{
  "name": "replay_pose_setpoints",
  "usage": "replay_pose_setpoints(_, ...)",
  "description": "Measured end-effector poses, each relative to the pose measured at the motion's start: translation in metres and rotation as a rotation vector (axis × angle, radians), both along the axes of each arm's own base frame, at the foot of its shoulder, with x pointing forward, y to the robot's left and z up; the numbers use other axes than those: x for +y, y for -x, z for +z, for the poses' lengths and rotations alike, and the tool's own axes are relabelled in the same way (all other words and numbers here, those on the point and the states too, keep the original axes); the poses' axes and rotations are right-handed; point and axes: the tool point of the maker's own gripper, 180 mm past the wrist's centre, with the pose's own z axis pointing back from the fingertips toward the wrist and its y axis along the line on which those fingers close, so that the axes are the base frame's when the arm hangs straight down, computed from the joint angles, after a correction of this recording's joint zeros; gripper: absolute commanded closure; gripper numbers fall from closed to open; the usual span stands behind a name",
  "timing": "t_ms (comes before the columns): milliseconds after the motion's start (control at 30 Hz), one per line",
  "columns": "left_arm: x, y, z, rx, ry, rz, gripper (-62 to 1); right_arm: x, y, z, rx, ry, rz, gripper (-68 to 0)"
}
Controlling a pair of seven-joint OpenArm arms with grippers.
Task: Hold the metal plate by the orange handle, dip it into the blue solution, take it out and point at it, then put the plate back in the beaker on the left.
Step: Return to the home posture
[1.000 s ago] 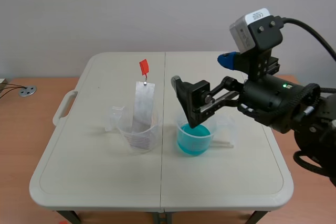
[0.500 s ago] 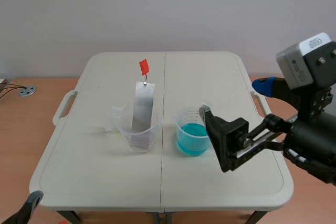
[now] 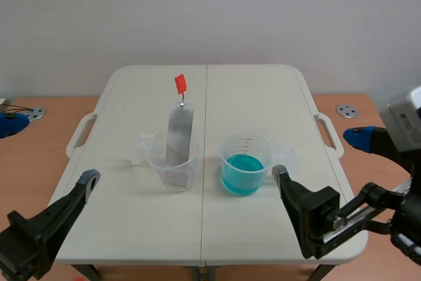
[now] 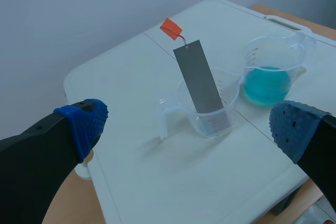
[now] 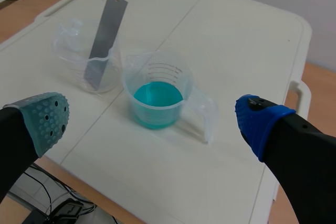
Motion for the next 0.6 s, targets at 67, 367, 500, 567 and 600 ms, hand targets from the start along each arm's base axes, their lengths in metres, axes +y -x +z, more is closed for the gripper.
replay_pose_setpoints(67, 0.0, 0.001, -0.001, 0.006, -0.001, -0.001, -62.3, 0.0, 0.0, 0.0, -0.001, 0.0, 0.0, -66.4)
replay_pose_setpoints(367, -0.018, 0.025, 0.014, 0.02, 0.035, -0.049, -62.3, 0.0, -0.001, 0.001, -0.003, -0.001, 0.002, -66.4)
replay_pose_setpoints(500, -0.018, 0.028, 0.012, 0.03, 0.037, -0.048, -62.3, 0.0, -0.001, 0.001, -0.003, -0.001, 0.002, -66.4)
replay_pose_setpoints(567, -0.018, 0.028, 0.012, 0.029, 0.036, -0.048, -62.3, 0.0, -0.001, 0.001, -0.002, 0.0, 0.002, -66.4)
replay_pose_setpoints(600, -0.018, 0.028, 0.012, 0.03, 0.036, -0.048, -62.3, 0.0, -0.001, 0.001, -0.002, 0.0, 0.002, -66.4)
